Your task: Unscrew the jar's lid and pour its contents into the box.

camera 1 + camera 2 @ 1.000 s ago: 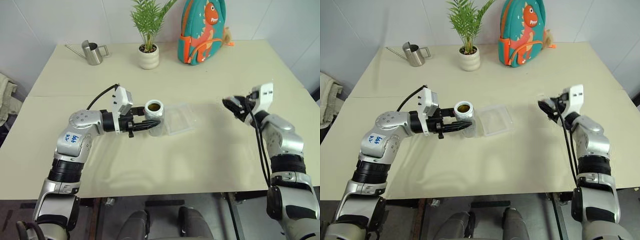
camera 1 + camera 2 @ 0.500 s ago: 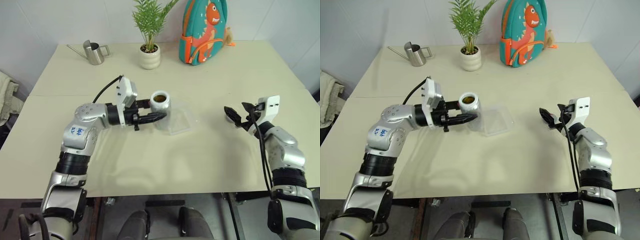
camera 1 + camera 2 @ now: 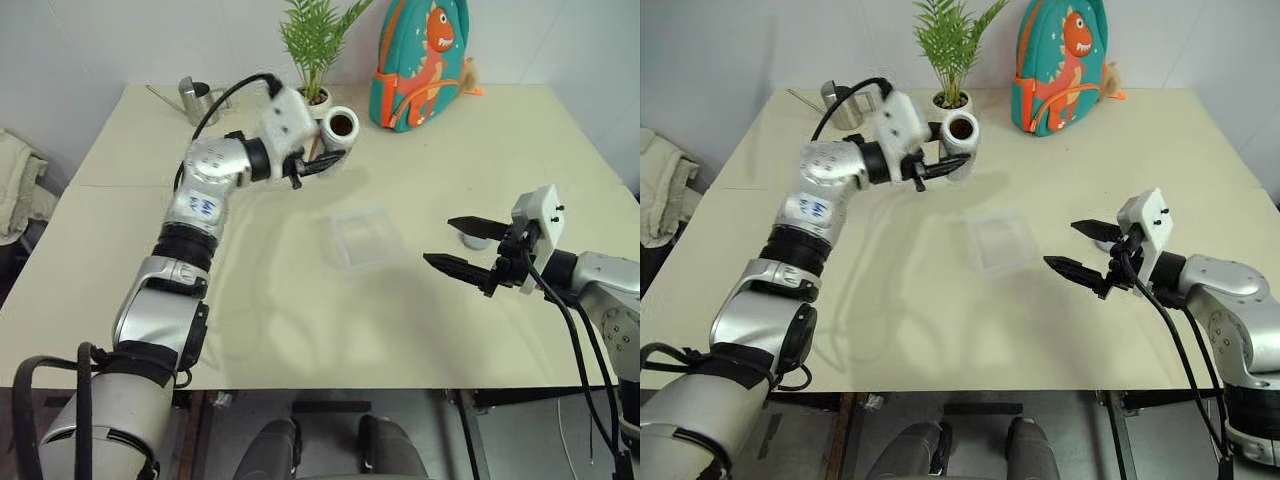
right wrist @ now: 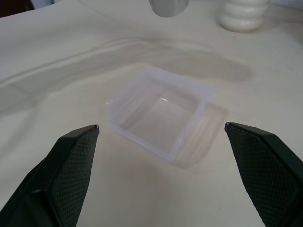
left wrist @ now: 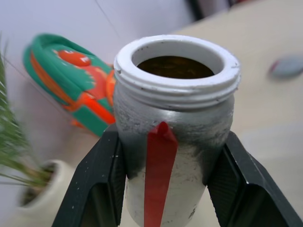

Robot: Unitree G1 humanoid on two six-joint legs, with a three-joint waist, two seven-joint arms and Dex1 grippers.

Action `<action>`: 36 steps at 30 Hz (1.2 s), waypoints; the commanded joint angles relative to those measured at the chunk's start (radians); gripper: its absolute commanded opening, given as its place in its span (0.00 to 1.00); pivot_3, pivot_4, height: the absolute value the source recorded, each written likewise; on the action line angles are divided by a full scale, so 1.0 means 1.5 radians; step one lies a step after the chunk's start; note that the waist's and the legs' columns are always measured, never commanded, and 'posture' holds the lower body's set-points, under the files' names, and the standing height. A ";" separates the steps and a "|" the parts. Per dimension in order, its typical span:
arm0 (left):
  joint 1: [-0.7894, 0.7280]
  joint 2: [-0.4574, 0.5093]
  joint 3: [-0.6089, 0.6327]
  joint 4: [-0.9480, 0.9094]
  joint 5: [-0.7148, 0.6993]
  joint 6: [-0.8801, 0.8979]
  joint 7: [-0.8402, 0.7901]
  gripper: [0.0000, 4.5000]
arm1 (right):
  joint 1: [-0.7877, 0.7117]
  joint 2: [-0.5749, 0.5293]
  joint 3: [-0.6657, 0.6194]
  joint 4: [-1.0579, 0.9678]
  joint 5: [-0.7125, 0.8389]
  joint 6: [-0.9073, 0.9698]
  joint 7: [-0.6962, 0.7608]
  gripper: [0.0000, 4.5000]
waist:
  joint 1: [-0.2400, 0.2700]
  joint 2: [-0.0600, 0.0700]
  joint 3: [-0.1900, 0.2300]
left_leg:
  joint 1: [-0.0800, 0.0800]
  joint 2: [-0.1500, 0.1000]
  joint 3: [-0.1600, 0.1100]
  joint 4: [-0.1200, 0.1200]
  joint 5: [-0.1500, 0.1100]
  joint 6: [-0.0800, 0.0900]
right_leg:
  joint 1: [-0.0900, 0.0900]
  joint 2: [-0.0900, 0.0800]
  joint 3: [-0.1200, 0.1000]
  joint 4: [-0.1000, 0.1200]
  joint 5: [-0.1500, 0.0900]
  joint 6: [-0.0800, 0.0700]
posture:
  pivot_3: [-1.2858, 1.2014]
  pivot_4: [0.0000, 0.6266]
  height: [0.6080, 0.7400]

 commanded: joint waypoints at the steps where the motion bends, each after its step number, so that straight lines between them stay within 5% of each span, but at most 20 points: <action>1: -0.037 0.001 -0.102 0.051 0.204 -0.135 0.244 0.43 | 0.021 0.013 -0.017 -0.050 0.003 0.000 -0.036 1.00 | 0.005 0.000 0.000 | -0.002 0.000 0.000 0.000 0.000 0.000 | -0.001 0.000 0.000 0.000 0.000 0.000 | 0.52 0.24 1.00; 8: -0.104 0.022 -0.393 0.101 0.651 -0.078 0.862 0.43 | 0.047 0.034 -0.021 -0.086 0.018 0.011 -0.077 1.00 | 0.015 -0.001 0.001 | -0.005 -0.001 0.002 0.001 -0.001 0.002 | -0.004 0.000 0.002 -0.001 0.001 0.002 | 0.52 0.24 1.00; 14: -0.148 -0.018 -0.542 0.200 0.820 0.072 1.139 0.43 | 0.054 0.058 -0.023 -0.104 0.035 0.023 -0.109 1.00 | 0.016 -0.002 0.001 | -0.005 -0.001 0.003 0.001 -0.001 0.003 | -0.004 0.000 0.002 -0.001 0.001 0.003 | 0.52 0.24 1.00; 22: -0.182 -0.039 -0.632 0.259 0.901 0.176 1.254 0.43 | 0.068 0.082 -0.019 -0.121 0.049 0.027 -0.136 1.00 | 0.014 -0.002 0.001 | -0.005 -0.001 0.003 0.002 -0.001 0.003 | -0.004 0.000 0.002 0.000 0.001 0.003 | 0.52 0.24 1.00; 36: -0.195 -0.032 -0.633 0.295 0.871 0.170 1.218 0.43 | 0.069 0.099 -0.013 -0.102 0.046 0.011 -0.136 1.00 | 0.013 -0.003 0.001 | -0.005 -0.001 0.004 0.002 -0.001 0.003 | -0.005 -0.001 0.002 0.001 0.002 0.003 | 0.52 0.24 1.00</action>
